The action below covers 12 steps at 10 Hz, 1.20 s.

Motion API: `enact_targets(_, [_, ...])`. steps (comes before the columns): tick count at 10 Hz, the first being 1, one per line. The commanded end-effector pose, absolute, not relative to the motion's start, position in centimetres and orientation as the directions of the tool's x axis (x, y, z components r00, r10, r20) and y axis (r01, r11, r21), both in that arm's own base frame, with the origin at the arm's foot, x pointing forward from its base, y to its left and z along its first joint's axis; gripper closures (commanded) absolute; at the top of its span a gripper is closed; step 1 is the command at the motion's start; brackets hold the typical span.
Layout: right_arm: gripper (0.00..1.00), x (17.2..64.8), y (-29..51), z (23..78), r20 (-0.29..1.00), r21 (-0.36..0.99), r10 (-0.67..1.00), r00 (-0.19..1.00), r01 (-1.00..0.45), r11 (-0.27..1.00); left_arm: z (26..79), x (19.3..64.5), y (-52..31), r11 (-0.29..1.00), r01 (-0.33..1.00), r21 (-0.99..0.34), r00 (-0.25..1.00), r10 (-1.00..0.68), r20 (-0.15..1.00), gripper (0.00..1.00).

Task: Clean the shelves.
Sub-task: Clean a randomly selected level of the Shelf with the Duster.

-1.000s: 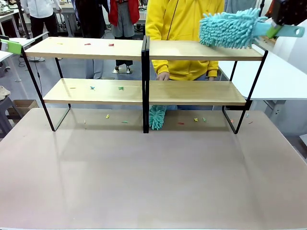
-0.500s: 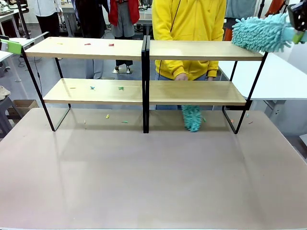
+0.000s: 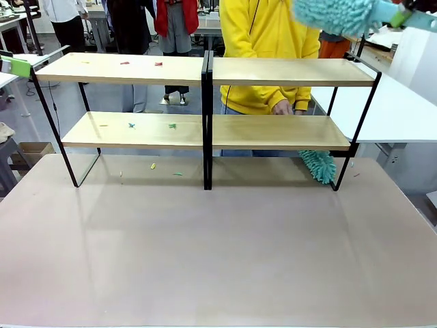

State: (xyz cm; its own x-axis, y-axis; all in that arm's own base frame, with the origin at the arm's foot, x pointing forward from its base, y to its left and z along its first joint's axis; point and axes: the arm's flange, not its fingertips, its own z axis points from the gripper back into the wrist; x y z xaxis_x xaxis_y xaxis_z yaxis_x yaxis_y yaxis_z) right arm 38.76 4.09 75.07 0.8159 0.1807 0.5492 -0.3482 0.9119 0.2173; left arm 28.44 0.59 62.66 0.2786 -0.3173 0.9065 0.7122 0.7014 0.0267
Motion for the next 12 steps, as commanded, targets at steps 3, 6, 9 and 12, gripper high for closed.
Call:
enact_targets(3, [0.87, 36.3, 0.6, 75.3, 0.605, 0.578, 0.365, 0.707, -0.706, 0.409, 62.6, 28.5, 0.5, 0.702, 0.711, 0.029, 0.275, -0.316, 0.908, 0.0])
enact_targets(6, [0.87, 33.0, -3.6, 76.1, 0.731, 0.57, 0.36, 0.58, -0.809, 0.145, 62.6, 28.5, 0.5, 0.702, 0.711, 0.029, 0.275, -0.316, 0.908, 0.0])
enact_targets(9, [0.87, 27.7, -11.2, 74.2, 0.8, 0.503, 0.255, 0.544, -0.838, 0.211, 62.6, 28.5, 0.5, 0.702, 0.711, 0.029, 0.275, -0.316, 0.908, 0.0])
enact_targets(12, [0.87, 23.0, -15.8, 70.6, 0.801, 0.501, 0.181, 0.571, -0.804, 0.319, 62.6, 28.5, 0.5, 0.702, 0.711, 0.029, 0.275, -0.316, 0.908, 0.0])
